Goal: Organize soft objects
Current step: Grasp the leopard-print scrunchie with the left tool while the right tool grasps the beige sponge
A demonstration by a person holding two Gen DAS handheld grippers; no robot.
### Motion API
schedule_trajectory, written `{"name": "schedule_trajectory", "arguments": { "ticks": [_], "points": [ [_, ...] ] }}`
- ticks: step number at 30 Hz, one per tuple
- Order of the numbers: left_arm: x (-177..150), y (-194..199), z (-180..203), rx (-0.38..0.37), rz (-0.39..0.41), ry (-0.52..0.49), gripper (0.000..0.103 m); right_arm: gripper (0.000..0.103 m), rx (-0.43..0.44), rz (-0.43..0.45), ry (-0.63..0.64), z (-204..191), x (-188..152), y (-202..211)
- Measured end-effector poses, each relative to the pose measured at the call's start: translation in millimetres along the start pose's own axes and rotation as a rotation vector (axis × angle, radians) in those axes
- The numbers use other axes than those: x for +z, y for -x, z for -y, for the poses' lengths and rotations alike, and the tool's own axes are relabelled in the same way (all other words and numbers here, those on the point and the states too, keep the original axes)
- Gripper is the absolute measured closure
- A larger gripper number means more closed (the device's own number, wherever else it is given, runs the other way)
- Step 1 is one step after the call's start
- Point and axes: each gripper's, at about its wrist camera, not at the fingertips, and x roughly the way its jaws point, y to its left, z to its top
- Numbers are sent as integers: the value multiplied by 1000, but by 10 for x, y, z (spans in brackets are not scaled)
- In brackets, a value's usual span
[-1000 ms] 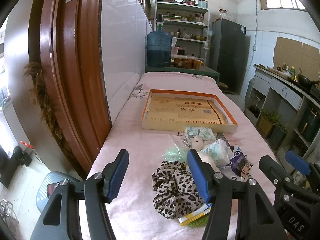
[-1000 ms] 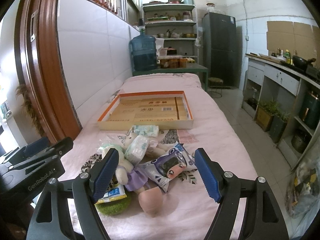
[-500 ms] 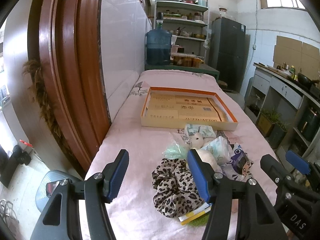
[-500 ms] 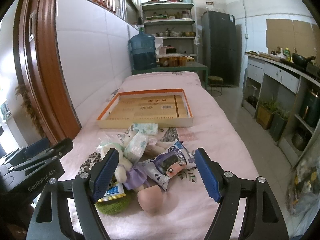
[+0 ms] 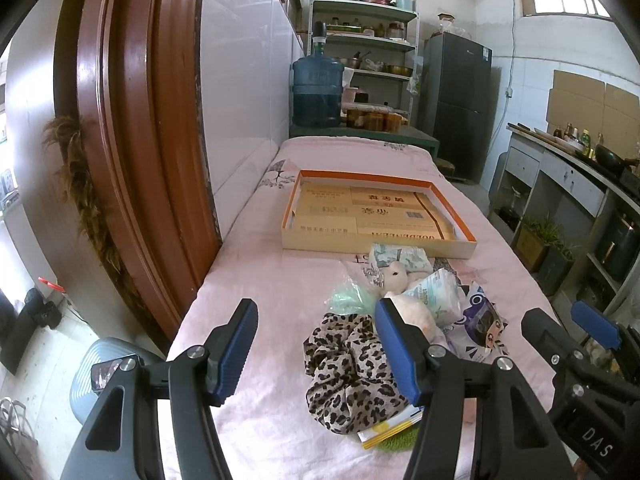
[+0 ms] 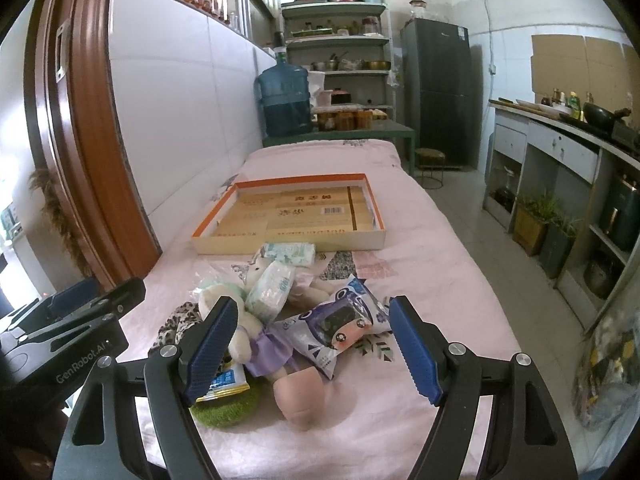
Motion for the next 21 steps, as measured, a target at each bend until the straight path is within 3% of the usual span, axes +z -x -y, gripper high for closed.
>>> {"name": "schedule_trajectory", "arguments": {
  "ticks": [16, 21],
  "points": [
    [-67, -55, -78, -13, -10, 13, 42, 24, -13, -16, -9, 60, -76, -34],
    [-209, -89, -130, -85, -27, 6, 42, 24, -5, -51, -10, 135, -248, -88]
  ]
}}
